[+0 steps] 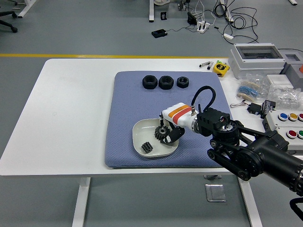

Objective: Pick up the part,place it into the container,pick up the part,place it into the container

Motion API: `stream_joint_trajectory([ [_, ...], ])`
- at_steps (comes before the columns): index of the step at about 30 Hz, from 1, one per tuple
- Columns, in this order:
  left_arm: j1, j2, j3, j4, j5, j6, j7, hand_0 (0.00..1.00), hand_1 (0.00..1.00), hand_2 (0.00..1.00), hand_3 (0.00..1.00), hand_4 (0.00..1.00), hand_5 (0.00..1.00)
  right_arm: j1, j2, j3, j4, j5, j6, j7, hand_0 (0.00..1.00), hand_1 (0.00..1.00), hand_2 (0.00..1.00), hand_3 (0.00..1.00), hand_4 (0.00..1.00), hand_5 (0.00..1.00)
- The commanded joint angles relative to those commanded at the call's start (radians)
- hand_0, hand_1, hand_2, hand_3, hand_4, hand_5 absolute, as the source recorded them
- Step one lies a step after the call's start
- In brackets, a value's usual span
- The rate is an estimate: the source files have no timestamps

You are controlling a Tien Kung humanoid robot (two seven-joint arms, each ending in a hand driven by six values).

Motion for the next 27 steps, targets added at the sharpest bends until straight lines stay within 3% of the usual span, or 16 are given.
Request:
stream_joint_trajectory([
  [9,-0.001,0.001,0.002,0.0,-0.004,0.0,-0.001,0.699,0.595,0.652,0.56,0.568,0.584,0.012,-0.012,0.022,-0.006,-0.028,-0.015,-0.024,0.054,0.176,0.311,0.344,0.895,0.437],
  [17,-0.001,0.0,0.004,0.0,-0.011,0.0,-0.002,0.698,0.596,0.652,0.559,0.568,0.585,0.02,-0.01,0.034,-0.058,-0.011,-0.024,-0.031,0.059,0.176,0.318,0.352,0.89,0.439],
  [27,0.004,-0.003,0.0,0.001,-0.004,0.0,0.001,0.699,0.599,0.653,0.559,0.568,0.583,0.006,-0.041,0.033,0.014,0.017,0.029,0.002,0.071,0.185,0.337,0.378,0.898,0.447],
])
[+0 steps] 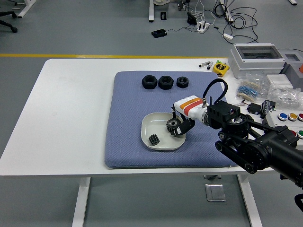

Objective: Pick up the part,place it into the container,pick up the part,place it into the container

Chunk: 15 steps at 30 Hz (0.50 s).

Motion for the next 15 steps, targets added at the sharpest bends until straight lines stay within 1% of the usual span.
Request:
stream_joint_trajectory([
  [7,0.002,-0.001,-0.002,-0.001,0.005,0.0,0.002,0.698,0.608,0.653,0.559,0.568,0.583,-0.014,0.003,0.002,0.034,0.002,-0.008,-0.011,0.071,0.191,0.339,0.376,0.896,0.445],
  [15,0.008,-0.001,-0.005,-0.001,0.008,0.0,0.002,0.698,0.613,0.653,0.559,0.568,0.583,-0.012,0.004,0.038,0.068,-0.023,-0.037,-0.025,0.073,0.192,0.339,0.375,0.889,0.45],
])
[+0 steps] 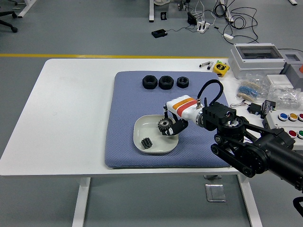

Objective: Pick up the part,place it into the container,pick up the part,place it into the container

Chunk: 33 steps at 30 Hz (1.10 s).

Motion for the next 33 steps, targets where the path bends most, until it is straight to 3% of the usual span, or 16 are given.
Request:
stream_joint_trajectory([
  [12,0.0,0.001,-0.007,0.0,0.013,0.0,0.003,0.698,0.612,0.655,0.559,0.568,0.584,-0.004,0.002,-0.004,0.03,-0.001,-0.01,0.002,0.075,0.196,0.347,0.384,0.891,0.455],
  [19,-0.003,0.002,-0.001,0.0,0.005,0.0,0.0,0.698,0.614,0.655,0.559,0.567,0.585,0.009,0.025,-0.036,-0.006,-0.013,-0.01,0.015,0.076,0.198,0.353,0.396,0.927,0.452],
  [20,-0.003,0.002,-0.001,0.0,0.005,0.0,0.0,0.698,0.61,0.654,0.558,0.569,0.587,0.01,0.028,-0.039,-0.013,-0.015,-0.011,0.016,0.091,0.204,0.371,0.433,0.998,0.575],
  [25,-0.005,0.002,0.001,0.0,0.002,0.0,-0.001,0.698,0.61,0.654,0.558,0.569,0.587,0.009,0.043,-0.039,-0.039,-0.029,-0.021,0.02,0.091,0.204,0.371,0.433,0.998,0.575],
  [26,-0.005,0.002,0.0,0.0,0.002,0.0,-0.001,0.698,0.609,0.655,0.558,0.568,0.586,0.008,0.045,-0.04,-0.04,-0.032,-0.024,0.023,0.112,0.233,0.503,0.702,0.998,0.585],
  [31,-0.007,0.002,0.002,0.0,0.001,0.0,-0.001,0.698,0.609,0.655,0.558,0.568,0.586,0.006,0.052,-0.04,-0.054,-0.04,-0.039,0.029,0.112,0.233,0.503,0.702,0.998,0.585],
  [32,-0.007,0.002,0.001,0.0,0.002,0.0,0.0,0.699,0.609,0.656,0.558,0.568,0.586,0.005,0.052,-0.039,-0.054,-0.04,-0.041,0.029,0.119,0.244,0.573,0.797,0.998,0.589],
  [33,-0.007,0.001,0.002,0.0,0.001,-0.001,-0.001,0.699,0.609,0.656,0.558,0.568,0.586,0.005,0.051,-0.036,-0.051,-0.042,-0.044,0.03,0.119,0.244,0.573,0.797,0.998,0.589],
])
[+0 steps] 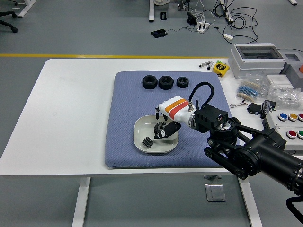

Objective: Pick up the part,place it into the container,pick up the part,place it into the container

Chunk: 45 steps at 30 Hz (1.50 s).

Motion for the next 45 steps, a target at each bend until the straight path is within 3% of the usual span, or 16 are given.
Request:
stream_joint_trajectory([
  [7,0.001,-0.001,0.002,0.001,-0.006,0.0,-0.001,0.697,0.615,0.655,0.558,0.568,0.586,-0.005,-0.025,0.048,0.065,-0.015,-0.002,-0.019,0.119,0.247,0.574,0.791,0.998,0.589],
  [14,0.002,-0.003,0.006,0.001,-0.011,0.0,-0.002,0.698,0.615,0.656,0.558,0.568,0.586,-0.047,-0.064,0.131,0.171,0.023,-0.078,-0.074,0.106,0.231,0.557,0.777,0.998,0.579],
  [19,0.002,-0.005,0.01,0.002,-0.021,-0.001,-0.005,0.698,0.617,0.656,0.558,0.568,0.585,-0.102,-0.121,0.182,0.269,0.158,-0.171,-0.114,0.126,0.238,0.522,0.747,0.998,0.51],
  [22,0.003,-0.007,0.008,0.002,-0.018,-0.002,-0.004,0.698,0.617,0.656,0.558,0.568,0.585,-0.143,-0.158,0.215,0.33,0.274,-0.178,-0.11,0.126,0.238,0.522,0.747,0.998,0.51],
  [23,0.003,-0.008,0.009,0.002,-0.016,-0.002,-0.004,0.696,0.622,0.655,0.558,0.568,0.586,-0.158,-0.17,0.222,0.349,0.313,-0.18,-0.105,0.469,0.583,0.768,0.899,0.998,0.638],
  [28,0.006,-0.011,0.011,0.0,-0.015,-0.004,-0.004,0.696,0.622,0.655,0.558,0.568,0.586,-0.227,-0.209,0.253,0.434,0.521,-0.202,0.005,0.469,0.583,0.768,0.899,0.998,0.638],
  [29,0.006,-0.012,0.012,0.0,-0.015,-0.004,-0.004,0.696,0.621,0.65,0.558,0.567,0.584,-0.238,-0.212,0.263,0.443,0.567,-0.205,0.029,0.726,0.735,0.849,0.914,0.998,0.74],
  [34,0.009,-0.016,0.011,-0.001,-0.011,-0.005,-0.002,0.696,0.621,0.65,0.558,0.567,0.584,-0.293,-0.238,0.332,0.462,0.775,-0.173,0.128,0.726,0.735,0.849,0.914,0.998,0.74],
  [35,0.009,-0.017,0.013,-0.002,-0.011,-0.005,-0.003,0.696,0.621,0.649,0.558,0.568,0.583,-0.301,-0.249,0.34,0.462,0.818,-0.154,0.129,0.856,0.821,0.874,0.931,0.998,0.842],
  [39,0.009,-0.02,0.012,-0.002,-0.007,-0.006,-0.002,0.696,0.621,0.649,0.558,0.568,0.583,-0.338,-0.291,0.377,0.459,0.987,-0.094,0.126,0.856,0.821,0.874,0.931,0.998,0.842],
  [40,0.01,-0.021,0.012,-0.002,-0.007,-0.006,-0.002,0.696,0.621,0.649,0.558,0.568,0.583,-0.346,-0.297,0.386,0.457,1.026,-0.088,0.129,0.856,0.821,0.874,0.931,0.998,0.842],
  [41,0.012,-0.023,0.01,-0.003,-0.005,-0.006,-0.001,0.696,0.619,0.648,0.557,0.567,0.583,-0.36,-0.307,0.401,0.453,1.071,-0.081,0.129,0.892,0.844,0.888,0.926,0.998,0.944],
  [45,0.012,-0.026,0.015,-0.004,-0.005,-0.008,-0.002,0.696,0.619,0.648,0.557,0.567,0.583,-0.398,-0.329,0.453,0.434,1.209,-0.073,0.121,0.892,0.844,0.888,0.926,0.998,0.944],
])
